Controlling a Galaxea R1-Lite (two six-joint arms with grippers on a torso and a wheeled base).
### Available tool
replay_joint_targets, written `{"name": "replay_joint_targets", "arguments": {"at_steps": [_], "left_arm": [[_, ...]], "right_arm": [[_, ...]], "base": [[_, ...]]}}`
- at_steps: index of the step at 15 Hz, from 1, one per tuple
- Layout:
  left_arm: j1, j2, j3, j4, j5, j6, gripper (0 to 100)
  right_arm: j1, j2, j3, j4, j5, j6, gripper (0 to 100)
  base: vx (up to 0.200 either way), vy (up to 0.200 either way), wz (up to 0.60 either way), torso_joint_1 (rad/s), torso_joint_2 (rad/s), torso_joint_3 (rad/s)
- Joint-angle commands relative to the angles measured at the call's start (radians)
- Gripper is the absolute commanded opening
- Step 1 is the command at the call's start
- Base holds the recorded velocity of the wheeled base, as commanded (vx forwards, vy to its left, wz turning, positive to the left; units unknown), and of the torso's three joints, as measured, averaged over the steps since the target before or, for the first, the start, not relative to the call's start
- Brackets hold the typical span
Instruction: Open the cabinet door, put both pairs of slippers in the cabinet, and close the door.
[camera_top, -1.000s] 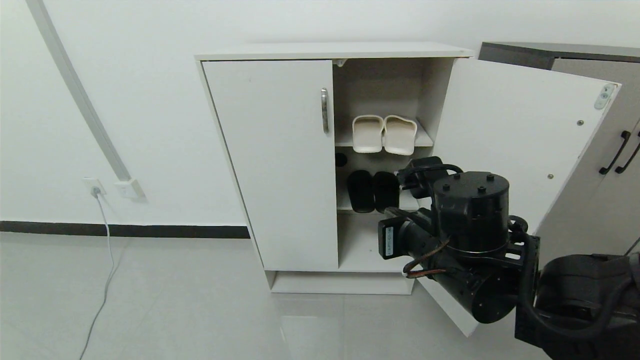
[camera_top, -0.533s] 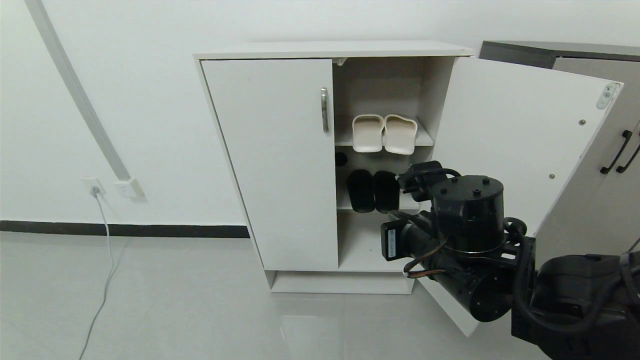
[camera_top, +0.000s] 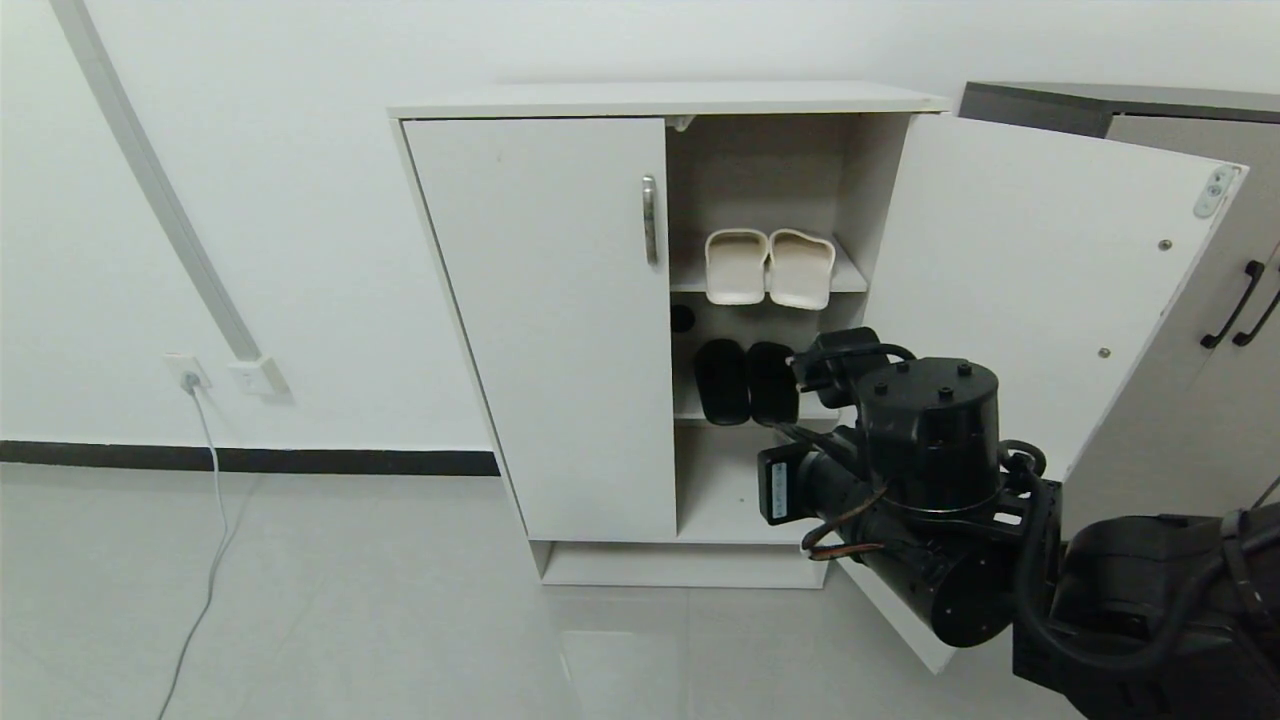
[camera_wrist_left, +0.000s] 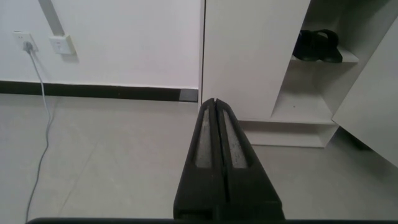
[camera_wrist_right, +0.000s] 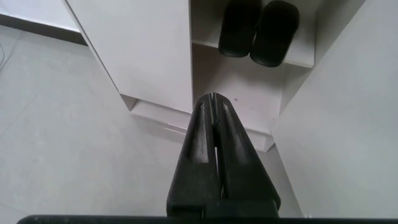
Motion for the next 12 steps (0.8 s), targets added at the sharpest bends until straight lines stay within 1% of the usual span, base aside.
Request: {"name": "replay_joint_targets", "arguments": {"at_steps": [1, 5, 7, 9, 12], "left_arm": [[0.000, 0.001, 0.000, 0.000, 0.000, 0.000, 0], [0.000, 0.001, 0.000, 0.000, 0.000, 0.000, 0], [0.000, 0.001, 0.000, 0.000, 0.000, 0.000, 0], [0.000, 0.001, 0.000, 0.000, 0.000, 0.000, 0], [0.000, 0.001, 0.000, 0.000, 0.000, 0.000, 0]], "right_arm": [[0.001, 0.002, -0.001, 0.000, -0.001, 0.000, 0], [0.001, 0.002, 0.001, 0.002, -0.006, -0.014, 0], [0.001, 0.002, 0.001, 0.002, -0.006, -0.016, 0], [-0.001, 0.002, 0.001, 0.002, -0.006, -0.016, 0], [-0.002, 0.005, 0.002, 0.002, -0.006, -0.016, 0]], "base": [[0.000, 0.000, 0.00, 0.000, 0.00, 0.000], [0.000, 0.000, 0.00, 0.000, 0.00, 0.000], [0.000, 0.000, 0.00, -0.002, -0.21, -0.256], [0.000, 0.000, 0.00, 0.020, -0.23, -0.366], [0.000, 0.000, 0.00, 0.028, -0.53, -0.383]]}}
